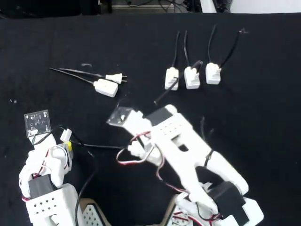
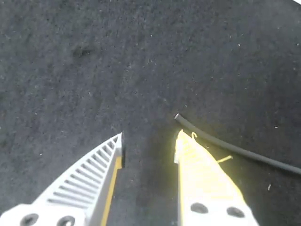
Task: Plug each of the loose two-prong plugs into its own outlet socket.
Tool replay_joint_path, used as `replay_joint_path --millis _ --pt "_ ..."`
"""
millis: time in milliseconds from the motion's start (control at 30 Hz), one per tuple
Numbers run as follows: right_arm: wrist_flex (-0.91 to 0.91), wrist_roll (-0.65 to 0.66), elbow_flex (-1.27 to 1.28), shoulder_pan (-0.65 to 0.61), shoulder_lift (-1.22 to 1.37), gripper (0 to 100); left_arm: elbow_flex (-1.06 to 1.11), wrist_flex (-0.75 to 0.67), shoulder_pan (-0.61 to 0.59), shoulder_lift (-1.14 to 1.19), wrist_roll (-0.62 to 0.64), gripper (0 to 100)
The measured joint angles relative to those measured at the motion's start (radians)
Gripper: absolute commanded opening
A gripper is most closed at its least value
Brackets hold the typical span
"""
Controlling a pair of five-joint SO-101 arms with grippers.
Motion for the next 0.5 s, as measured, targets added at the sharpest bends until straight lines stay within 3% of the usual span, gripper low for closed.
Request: replay_joint_path --millis 300,500 --pt "-0.032 0.026 -0.020 0.021 0.000 1.1 0.000 0.000 0.000 0.000 0.000 19" --pt "0.081 0.025 -0.101 0.021 -0.078 1.1 0.000 0.000 0.002 0.000 0.000 19"
